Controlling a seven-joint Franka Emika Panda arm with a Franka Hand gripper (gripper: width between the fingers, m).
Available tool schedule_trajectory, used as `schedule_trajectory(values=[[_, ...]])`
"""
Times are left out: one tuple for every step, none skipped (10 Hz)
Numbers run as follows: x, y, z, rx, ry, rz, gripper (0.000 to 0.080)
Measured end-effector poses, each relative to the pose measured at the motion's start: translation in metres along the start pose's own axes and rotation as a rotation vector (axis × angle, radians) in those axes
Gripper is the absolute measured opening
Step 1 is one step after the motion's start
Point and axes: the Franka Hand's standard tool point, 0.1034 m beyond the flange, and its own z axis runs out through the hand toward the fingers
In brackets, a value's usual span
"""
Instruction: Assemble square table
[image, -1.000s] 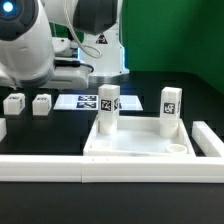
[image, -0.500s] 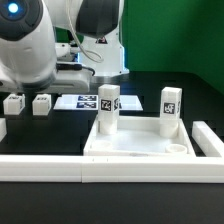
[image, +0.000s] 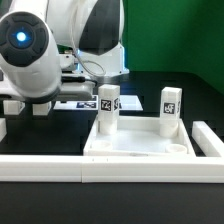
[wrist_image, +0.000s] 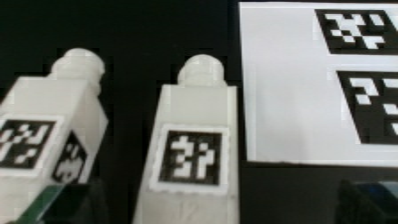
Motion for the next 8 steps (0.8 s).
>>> schedule_trajectory(values=[[-0.0001, -0.0002, 0.0054, 0.002, -0.008, -0.003, 0.0649], [0.0003, -0.0014, 0.0079, 0.0, -0.009, -0.006, 0.0649], [0.0006, -0.0017, 0.0073, -0.001, -0.008, -0.01, 0.0649], [0.0006, -0.0019, 0.0074, -0.002, -0.008, -0.012, 0.0526], [0.0007, -0.0022, 0.0074, -0.002, -0.008, -0.013, 0.0526], [0.0008, -0.0025, 0.0073, -0.003, -0.009, -0.014, 0.0387], [0.0007, -0.0027, 0.0073, -0.003, -0.009, -0.015, 0.0287], [0.0008, -0.0028, 0.0072, -0.003, -0.009, -0.015, 0.0288]])
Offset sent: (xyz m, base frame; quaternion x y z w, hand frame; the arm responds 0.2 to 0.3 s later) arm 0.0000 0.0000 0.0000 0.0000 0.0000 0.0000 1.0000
